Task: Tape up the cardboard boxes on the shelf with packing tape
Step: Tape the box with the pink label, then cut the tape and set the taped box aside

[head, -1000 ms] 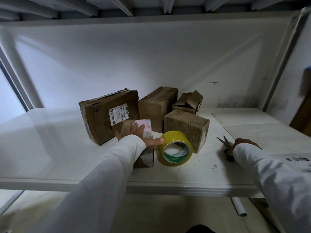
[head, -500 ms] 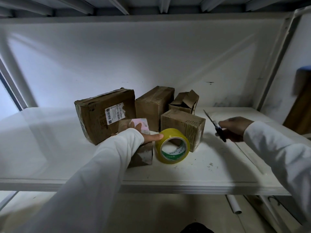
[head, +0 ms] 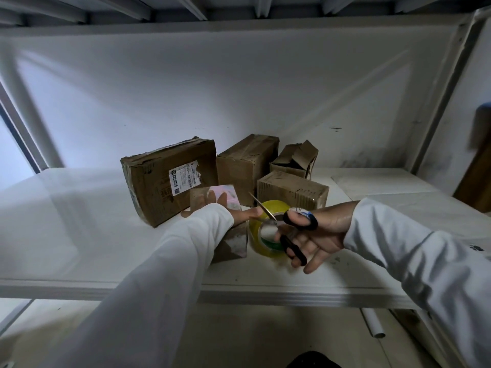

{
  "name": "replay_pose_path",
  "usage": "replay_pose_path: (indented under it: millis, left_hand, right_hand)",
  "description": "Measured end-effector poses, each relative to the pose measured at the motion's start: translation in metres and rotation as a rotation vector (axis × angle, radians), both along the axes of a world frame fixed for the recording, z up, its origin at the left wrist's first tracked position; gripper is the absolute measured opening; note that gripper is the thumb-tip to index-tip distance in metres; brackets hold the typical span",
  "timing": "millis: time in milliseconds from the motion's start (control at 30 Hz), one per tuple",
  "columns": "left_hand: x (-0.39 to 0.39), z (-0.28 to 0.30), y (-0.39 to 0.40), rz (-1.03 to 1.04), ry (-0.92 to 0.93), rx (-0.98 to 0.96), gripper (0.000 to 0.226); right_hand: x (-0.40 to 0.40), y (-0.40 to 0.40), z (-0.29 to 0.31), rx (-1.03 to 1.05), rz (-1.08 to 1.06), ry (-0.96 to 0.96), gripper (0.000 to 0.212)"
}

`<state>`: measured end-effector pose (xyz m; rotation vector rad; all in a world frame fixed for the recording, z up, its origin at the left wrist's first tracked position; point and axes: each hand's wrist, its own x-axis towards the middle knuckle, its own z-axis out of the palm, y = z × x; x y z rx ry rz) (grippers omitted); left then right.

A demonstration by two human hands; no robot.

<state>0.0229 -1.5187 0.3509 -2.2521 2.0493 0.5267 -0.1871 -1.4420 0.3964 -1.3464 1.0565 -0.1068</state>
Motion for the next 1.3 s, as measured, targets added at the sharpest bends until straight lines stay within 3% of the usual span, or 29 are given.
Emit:
replay_pose_path:
  millis: [233, 367, 467, 633, 733, 900, 1033, 1167, 1300]
  left_hand:
    - [0.000, -0.004, -0.004, 0.026, 0.046, 0.033, 0.147]
    - [-0.001, -0.005, -0.003, 0.027, 0.052, 0.015, 0.135]
    - [0.001, -0.008, -0.006, 0.025, 0.043, 0.001, 0.146]
    - [-0.001, -0.007, -0.003, 0.025, 0.029, 0.005, 0.124]
    - [0.000, -0.007, -0.005, 0.021, 0.013, 0.011, 0.134]
    - [-0.001, -0.002, -0.001, 0.025, 0.007, 0.016, 0.134]
    - [0.001, -0.001, -0.005, 0.011, 0.038, 0.019, 0.134]
    - [0.011, 0.007, -0.010, -0.059, -0.073, 0.022, 0.087]
    - [0.014, 0.008, -0.010, -0.099, -0.127, 0.015, 0.069]
  right_hand:
    - [0.001, 0.008, -0.017, 0.066, 0.020, -0.013, 0.120]
    - [0.009, 0.008, -0.023, 0.054, 0.022, -0.027, 0.126]
    - [0.017, 0.007, -0.028, 0.060, -0.006, -0.059, 0.127]
    - [0.035, 0.003, -0.034, -0.028, -0.125, -0.072, 0.130]
    - [0.042, 0.009, -0.033, -0.041, -0.178, -0.096, 0.113]
    - [0.053, 0.017, -0.034, -0.037, -0.259, -0.050, 0.031]
    - [0.060, 0.016, -0.036, 0.008, -0.304, 0.010, 0.026]
    - [0.064, 0.014, -0.039, 0.018, -0.331, 0.011, 0.020]
    - [0.062, 0.014, -0.037, 0.000, -0.333, 0.054, 0.022]
